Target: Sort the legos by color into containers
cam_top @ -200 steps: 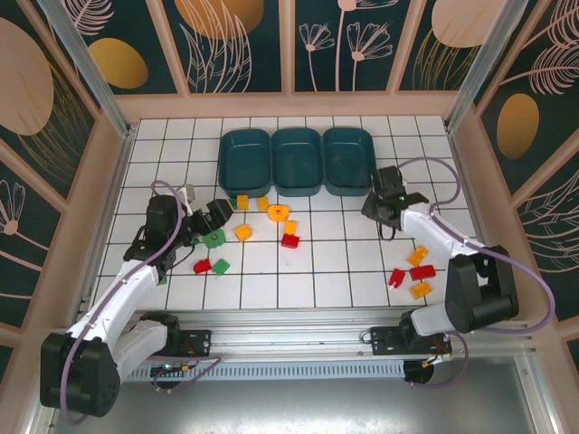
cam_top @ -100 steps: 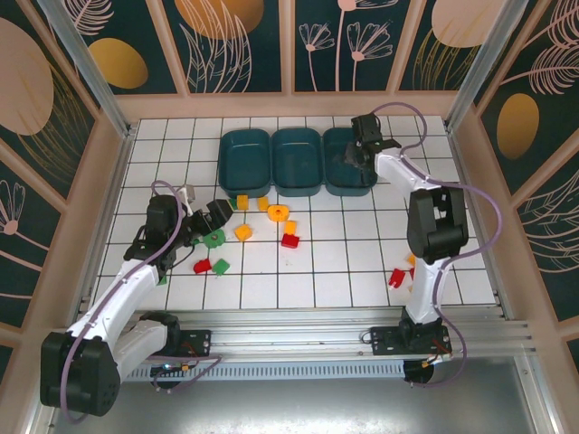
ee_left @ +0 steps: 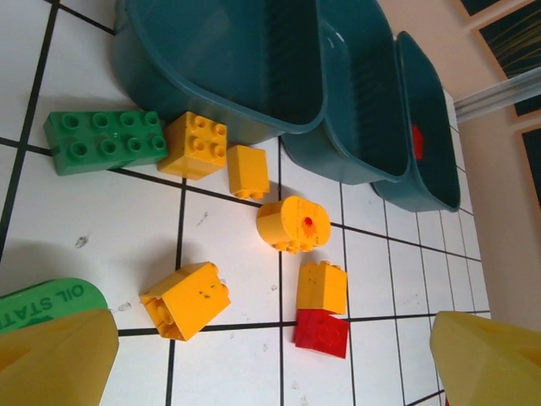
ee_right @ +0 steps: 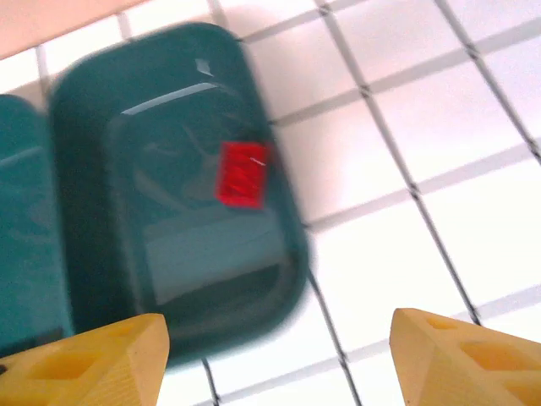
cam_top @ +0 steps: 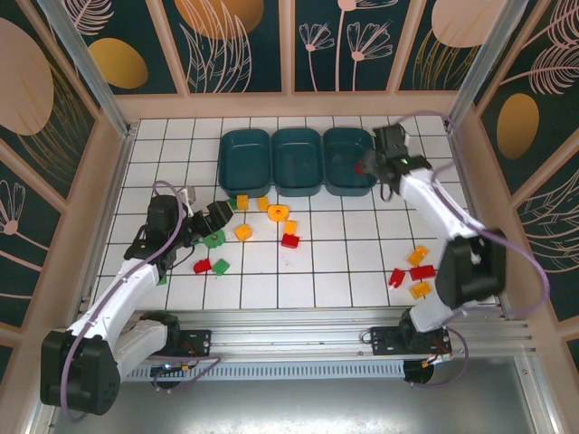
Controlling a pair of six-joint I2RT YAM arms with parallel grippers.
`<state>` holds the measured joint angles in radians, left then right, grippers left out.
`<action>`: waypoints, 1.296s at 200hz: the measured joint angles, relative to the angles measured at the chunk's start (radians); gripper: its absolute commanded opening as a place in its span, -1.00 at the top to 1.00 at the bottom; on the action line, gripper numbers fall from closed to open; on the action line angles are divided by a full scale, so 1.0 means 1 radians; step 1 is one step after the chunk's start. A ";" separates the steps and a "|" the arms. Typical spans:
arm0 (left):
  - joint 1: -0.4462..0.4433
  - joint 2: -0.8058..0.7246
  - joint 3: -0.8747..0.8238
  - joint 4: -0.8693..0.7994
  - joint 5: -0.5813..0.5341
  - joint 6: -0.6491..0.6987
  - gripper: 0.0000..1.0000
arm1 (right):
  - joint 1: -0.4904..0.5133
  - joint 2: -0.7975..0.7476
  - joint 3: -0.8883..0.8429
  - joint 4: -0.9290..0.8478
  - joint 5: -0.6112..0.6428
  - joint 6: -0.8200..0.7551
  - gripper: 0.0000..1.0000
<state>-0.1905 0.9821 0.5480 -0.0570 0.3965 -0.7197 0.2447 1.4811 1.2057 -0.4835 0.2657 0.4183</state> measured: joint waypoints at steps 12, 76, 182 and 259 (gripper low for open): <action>-0.007 -0.017 -0.006 0.016 0.009 -0.005 -0.87 | -0.066 -0.136 -0.139 -0.010 -0.008 0.049 -0.32; -0.085 -0.002 -0.055 0.097 0.053 -0.022 -0.90 | -0.321 -0.333 -0.493 -0.134 -0.050 0.195 -0.36; -0.085 0.000 -0.055 0.128 0.060 -0.023 -0.91 | -0.325 -0.092 -0.498 -0.066 -0.176 0.161 0.01; -0.085 0.030 -0.053 0.128 0.060 -0.023 -0.89 | -0.285 -0.026 -0.466 0.000 -0.272 0.120 0.28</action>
<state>-0.2752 1.0122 0.4953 0.0711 0.4564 -0.7429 -0.0399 1.4555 0.7395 -0.4835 -0.0059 0.5385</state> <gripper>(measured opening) 0.949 0.411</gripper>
